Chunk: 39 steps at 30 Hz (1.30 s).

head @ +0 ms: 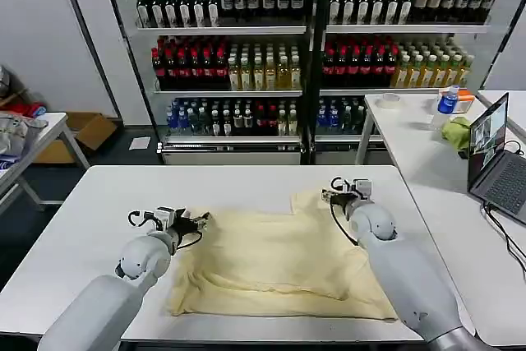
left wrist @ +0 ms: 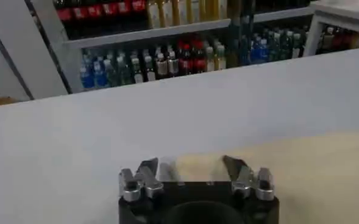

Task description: Fold and organize the clothes.

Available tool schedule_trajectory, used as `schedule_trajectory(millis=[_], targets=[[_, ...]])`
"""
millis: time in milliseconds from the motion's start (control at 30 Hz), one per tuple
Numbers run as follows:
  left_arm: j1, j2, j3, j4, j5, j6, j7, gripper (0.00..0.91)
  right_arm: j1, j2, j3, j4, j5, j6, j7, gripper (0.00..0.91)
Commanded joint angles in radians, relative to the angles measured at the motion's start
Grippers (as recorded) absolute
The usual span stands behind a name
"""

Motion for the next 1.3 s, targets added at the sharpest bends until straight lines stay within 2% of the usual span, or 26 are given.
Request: schedule_trajectory(millis=[33, 400, 633, 833, 1300], targets=[[0.01, -0.004, 0.003, 0.01, -0.001, 0.003, 0.007, 0.01, 0.019, 0.012, -0.009, -0.05, 0.067, -0.001, -0.004, 0.0], [0.025, -0.007, -0.005, -0.011, -0.011, 0.002, 0.015, 0.01, -0.014, 0.008, 0.007, -0.004, 0.071, 0.001, -0.008, 0.0], [0.023, -0.001, -0.026, -0.032, -0.027, 0.002, 0.014, 0.01, -0.044, -0.002, 0.018, 0.076, 0.042, 0.052, -0.009, 0.0], [0.038, 0.021, -0.054, -0.104, -0.038, 0.002, 0.011, 0.01, -0.079, -0.033, 0.053, 0.18, 0.036, 0.092, -0.009, 0.0], [0.153, 0.075, -0.141, -0.294, -0.074, 0.002, 0.007, 0.02, -0.263, -0.155, 0.158, 0.524, 0.063, 0.062, 0.006, 0.0]])
